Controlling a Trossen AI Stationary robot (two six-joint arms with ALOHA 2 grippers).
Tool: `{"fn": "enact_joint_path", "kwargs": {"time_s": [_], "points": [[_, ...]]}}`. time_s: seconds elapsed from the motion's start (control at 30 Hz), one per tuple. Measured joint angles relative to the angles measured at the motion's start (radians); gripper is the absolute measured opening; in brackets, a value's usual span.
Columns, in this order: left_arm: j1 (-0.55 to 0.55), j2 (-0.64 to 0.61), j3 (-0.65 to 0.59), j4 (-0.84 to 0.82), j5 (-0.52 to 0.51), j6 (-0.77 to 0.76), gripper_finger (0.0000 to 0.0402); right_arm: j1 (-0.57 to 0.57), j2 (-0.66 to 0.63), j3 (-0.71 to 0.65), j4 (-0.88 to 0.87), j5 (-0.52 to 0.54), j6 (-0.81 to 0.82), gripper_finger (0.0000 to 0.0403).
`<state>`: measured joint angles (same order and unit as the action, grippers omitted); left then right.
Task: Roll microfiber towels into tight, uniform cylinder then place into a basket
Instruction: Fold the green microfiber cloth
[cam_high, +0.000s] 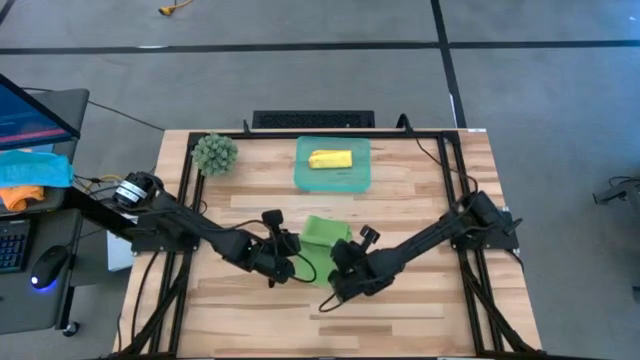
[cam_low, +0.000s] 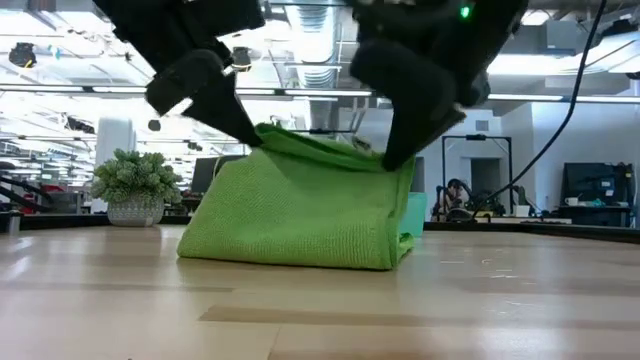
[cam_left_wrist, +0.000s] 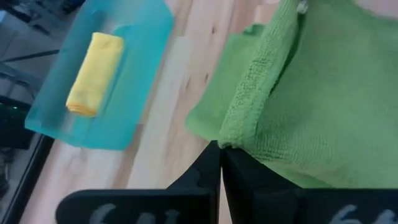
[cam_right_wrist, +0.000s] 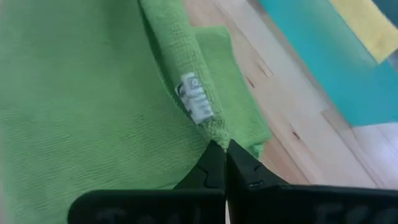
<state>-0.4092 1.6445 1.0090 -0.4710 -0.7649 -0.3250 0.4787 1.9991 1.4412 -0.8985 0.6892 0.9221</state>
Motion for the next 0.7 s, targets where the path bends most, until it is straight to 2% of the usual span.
{"fn": "enact_joint_path", "kwargs": {"time_s": [0.37, 0.7], "points": [[0.061, 0.08, 0.0, 0.089, 0.001, 0.094, 0.0, -0.05, 0.001, -0.074, 0.013, -0.01, 0.04, 0.0008], [0.06, 0.065, 0.0, 0.084, -0.007, 0.076, 0.0, -0.071, 0.002, -0.08, 0.026, 0.006, 0.04, 0.0008]]}}
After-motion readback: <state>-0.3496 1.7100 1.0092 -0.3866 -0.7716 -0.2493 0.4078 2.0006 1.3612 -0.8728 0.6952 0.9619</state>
